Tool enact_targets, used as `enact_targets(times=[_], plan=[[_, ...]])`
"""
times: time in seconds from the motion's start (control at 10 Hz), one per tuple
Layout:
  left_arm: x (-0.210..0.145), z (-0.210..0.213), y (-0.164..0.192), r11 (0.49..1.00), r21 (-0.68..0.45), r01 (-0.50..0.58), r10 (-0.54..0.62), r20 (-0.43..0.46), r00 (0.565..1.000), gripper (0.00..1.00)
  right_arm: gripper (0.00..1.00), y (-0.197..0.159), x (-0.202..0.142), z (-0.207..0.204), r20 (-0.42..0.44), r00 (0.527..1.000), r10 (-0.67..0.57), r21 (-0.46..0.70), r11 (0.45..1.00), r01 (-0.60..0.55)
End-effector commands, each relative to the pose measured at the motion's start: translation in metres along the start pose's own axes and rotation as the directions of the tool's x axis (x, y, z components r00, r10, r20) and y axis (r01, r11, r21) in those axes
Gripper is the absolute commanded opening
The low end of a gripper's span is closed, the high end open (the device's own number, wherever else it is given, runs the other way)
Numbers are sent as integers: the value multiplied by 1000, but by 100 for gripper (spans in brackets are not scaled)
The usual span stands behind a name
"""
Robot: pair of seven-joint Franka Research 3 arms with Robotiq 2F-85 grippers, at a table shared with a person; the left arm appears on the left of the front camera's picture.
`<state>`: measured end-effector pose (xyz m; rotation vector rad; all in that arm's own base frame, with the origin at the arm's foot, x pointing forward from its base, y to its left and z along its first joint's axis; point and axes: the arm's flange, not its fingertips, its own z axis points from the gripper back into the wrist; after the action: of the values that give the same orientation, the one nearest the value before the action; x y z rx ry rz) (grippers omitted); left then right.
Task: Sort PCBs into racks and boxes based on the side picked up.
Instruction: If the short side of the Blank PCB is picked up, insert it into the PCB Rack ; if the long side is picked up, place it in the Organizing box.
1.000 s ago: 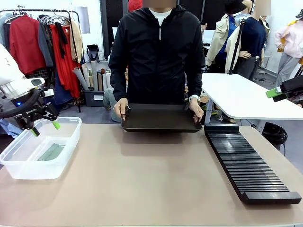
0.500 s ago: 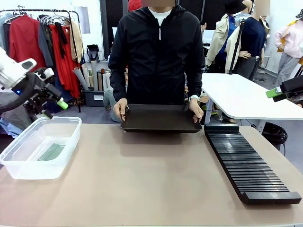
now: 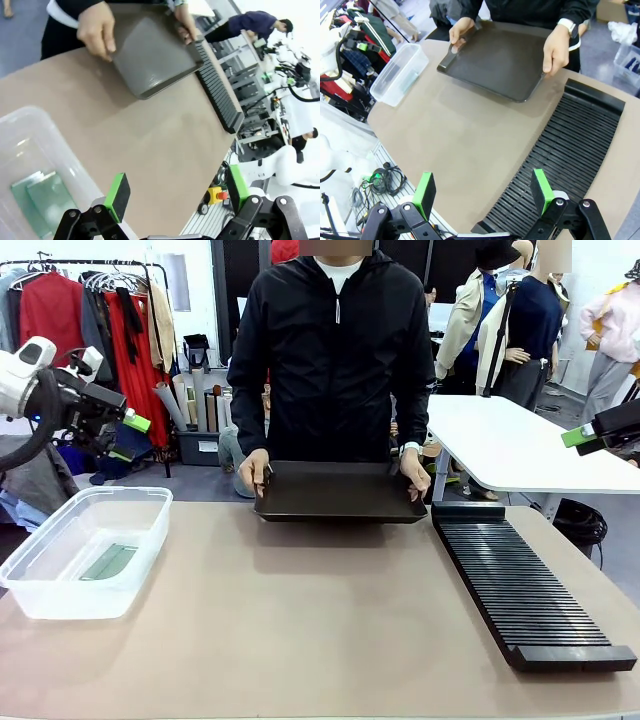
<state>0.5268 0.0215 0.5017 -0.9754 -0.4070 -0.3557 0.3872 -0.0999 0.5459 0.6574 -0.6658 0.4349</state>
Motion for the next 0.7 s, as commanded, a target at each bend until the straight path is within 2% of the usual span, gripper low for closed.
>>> enact_targets(times=[0.0,0.3,0.4,0.5,0.6], plan=[[7,-4,1,994,-51,93,-93,4,996,100,100,0,0,-1,16,1000,3,-2,1000,-3],[8,-6,-3,987,-57,152,-154,-36,987,100,100,0,0,-1,16,1000,3,-2,1000,-3],[6,-9,0,986,1,167,-166,-73,983,100,100,0,0,-1,16,1000,3,-2,1000,-3],[9,-9,-6,992,-47,116,-117,-23,993,100,100,0,0,-1,16,1000,3,-2,1000,-3],[9,-9,-6,992,-47,116,-117,-23,993,100,100,0,0,-1,16,1000,3,-2,1000,-3]])
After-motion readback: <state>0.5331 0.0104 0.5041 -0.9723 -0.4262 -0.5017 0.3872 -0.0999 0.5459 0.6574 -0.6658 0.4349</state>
